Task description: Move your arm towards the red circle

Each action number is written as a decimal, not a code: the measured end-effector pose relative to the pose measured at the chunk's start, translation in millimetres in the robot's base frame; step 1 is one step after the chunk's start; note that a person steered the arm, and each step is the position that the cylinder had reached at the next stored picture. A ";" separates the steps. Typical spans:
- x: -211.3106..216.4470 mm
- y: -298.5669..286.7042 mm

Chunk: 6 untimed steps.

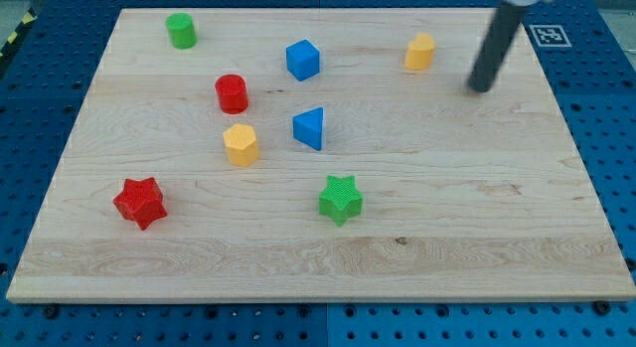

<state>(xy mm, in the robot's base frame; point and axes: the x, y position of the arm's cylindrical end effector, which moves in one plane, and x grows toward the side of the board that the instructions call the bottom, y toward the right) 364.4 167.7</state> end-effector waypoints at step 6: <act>19.5 -237.0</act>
